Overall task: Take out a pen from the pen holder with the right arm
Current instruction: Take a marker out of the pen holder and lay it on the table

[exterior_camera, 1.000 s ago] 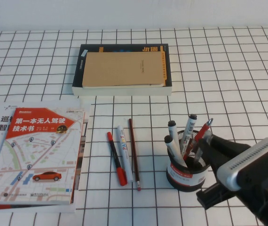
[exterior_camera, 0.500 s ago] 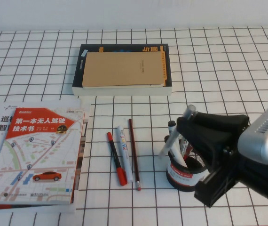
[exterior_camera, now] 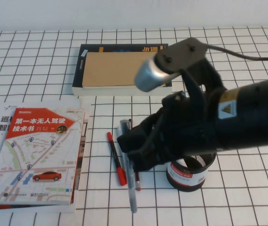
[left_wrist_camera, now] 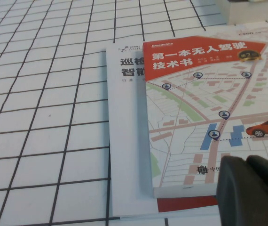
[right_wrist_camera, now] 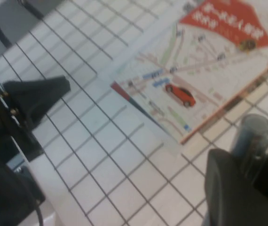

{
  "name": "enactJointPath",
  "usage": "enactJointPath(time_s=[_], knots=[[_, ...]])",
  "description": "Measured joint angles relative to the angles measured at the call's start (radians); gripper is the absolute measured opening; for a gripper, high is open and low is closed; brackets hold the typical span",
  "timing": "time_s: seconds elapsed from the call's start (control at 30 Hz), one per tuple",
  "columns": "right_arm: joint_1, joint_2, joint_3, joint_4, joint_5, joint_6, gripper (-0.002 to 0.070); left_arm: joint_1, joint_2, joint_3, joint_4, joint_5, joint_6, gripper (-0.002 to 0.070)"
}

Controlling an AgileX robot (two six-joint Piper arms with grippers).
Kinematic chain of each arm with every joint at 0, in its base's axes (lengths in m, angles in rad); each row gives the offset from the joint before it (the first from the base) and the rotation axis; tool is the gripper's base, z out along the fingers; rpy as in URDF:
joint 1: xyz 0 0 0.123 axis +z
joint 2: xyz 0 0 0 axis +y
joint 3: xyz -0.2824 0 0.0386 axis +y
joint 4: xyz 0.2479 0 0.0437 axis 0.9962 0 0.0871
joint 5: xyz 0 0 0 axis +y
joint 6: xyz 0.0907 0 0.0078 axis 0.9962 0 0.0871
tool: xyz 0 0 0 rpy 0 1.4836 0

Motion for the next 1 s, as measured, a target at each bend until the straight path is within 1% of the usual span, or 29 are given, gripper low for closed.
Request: enactJointPath(time_s=[0.1, 0.2, 0.43, 0.67, 1.0], knots=[[-0.008, 0.106, -0.116, -0.070, 0.134, 0.114, 0.0067, 0.000, 0.000, 0.000, 0.000, 0.000, 0.000, -0.0004], [-0.008, 0.217, -0.239, -0.119, 0.255, 0.179, 0.0067, 0.000, 0.000, 0.000, 0.000, 0.000, 0.000, -0.0004], [-0.013, 0.510, -0.554, -0.171, 0.435, 0.233, 0.0067, 0.000, 0.000, 0.000, 0.000, 0.000, 0.000, -0.0004], [-0.054, 0.764, -0.794, -0.205, 0.532, 0.282, 0.0067, 0.000, 0.000, 0.000, 0.000, 0.000, 0.000, -0.0004], [-0.110, 1.014, -1.037, -0.205, 0.592, 0.302, 0.0067, 0.000, 0.000, 0.000, 0.000, 0.000, 0.000, -0.0004]])
